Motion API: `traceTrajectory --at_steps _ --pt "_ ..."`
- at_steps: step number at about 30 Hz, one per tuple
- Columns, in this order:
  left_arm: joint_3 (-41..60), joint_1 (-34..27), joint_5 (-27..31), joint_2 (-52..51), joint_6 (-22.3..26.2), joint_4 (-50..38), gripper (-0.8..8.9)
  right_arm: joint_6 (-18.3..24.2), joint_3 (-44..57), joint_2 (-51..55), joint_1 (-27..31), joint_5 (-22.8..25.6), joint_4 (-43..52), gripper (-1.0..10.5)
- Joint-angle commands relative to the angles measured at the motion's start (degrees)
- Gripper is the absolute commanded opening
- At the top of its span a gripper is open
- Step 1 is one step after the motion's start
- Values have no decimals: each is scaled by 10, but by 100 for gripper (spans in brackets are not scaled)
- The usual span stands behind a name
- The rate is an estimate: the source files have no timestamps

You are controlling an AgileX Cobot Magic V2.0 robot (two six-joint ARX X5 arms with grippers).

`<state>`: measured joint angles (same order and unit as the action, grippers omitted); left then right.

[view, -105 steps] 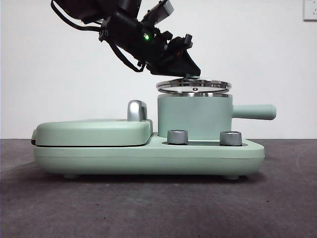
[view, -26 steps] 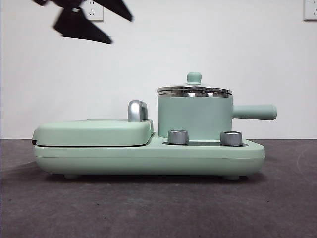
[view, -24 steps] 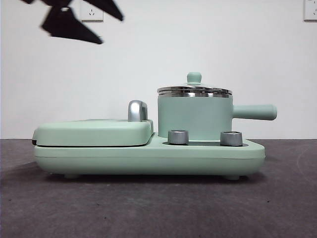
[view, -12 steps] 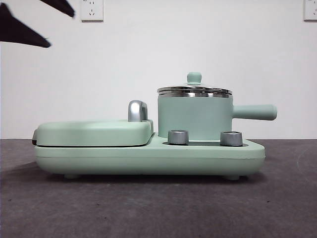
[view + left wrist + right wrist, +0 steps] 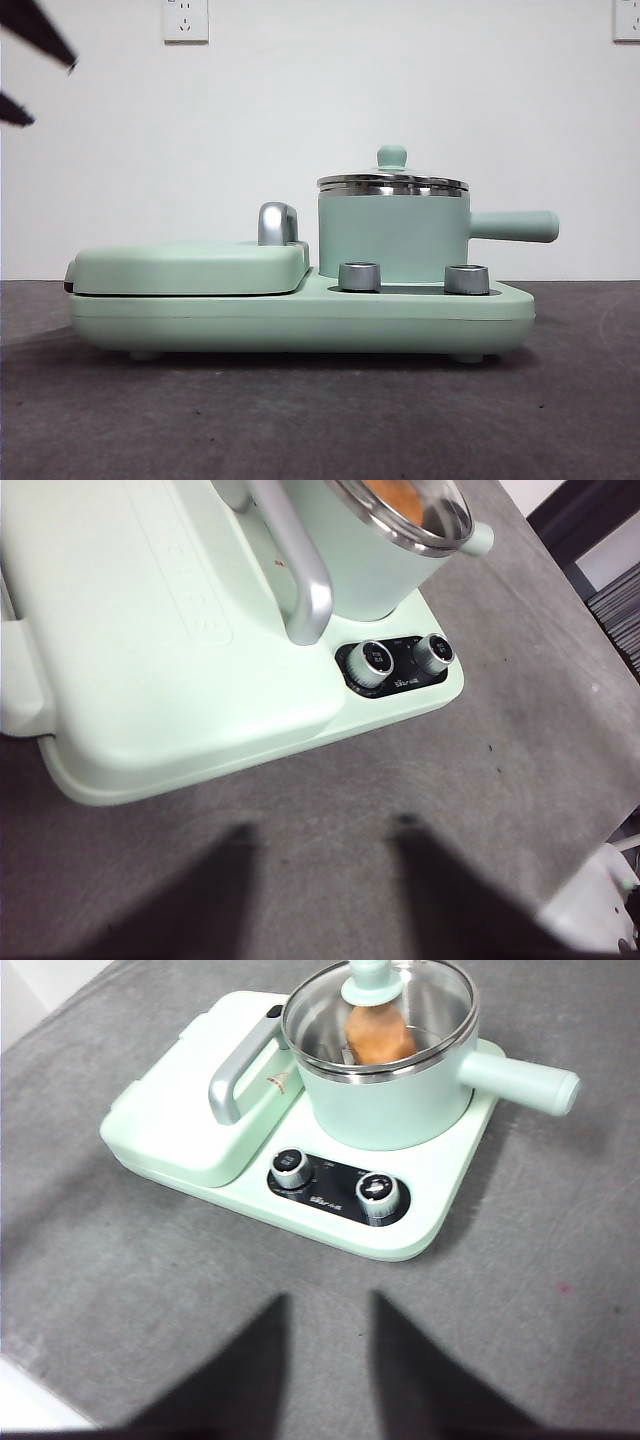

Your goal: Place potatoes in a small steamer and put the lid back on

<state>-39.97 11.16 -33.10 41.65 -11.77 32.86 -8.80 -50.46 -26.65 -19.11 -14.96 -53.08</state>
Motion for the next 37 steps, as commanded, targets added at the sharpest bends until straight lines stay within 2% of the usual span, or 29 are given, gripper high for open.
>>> traceTrajectory --at_steps 1,14,15,18,21,24,28,32,37 --pt "-6 2 -3 -2 1 -8 10 8 -7 -2 -3 -24 6 28" --pt "-5 2 1 -22 10 -12 9 9 -7 2 -3 -31 7 28" --pt "-3 1 8 -34 63 -16 9 9 -7 2 -3 -30 7 28" --pt "45 -12 17 -92 111 -62 9 9 -7 2 -3 -30 7 28" --pt "143 -45 74 -169 113 -141 9 9 -7 3 -3 -30 7 28" --pt "240 -78 164 -246 75 -197 9 9 -7 3 -3 -30 7 28" --pt "339 -104 278 -337 42 -226 9 9 -7 3 -3 -30 7 28" --pt "394 -113 306 -410 49 -219 8 9 -7 2 -3 -30 7 28" --pt "391 -111 306 -414 49 -297 9 9 -7 3 -3 -31 7 28"
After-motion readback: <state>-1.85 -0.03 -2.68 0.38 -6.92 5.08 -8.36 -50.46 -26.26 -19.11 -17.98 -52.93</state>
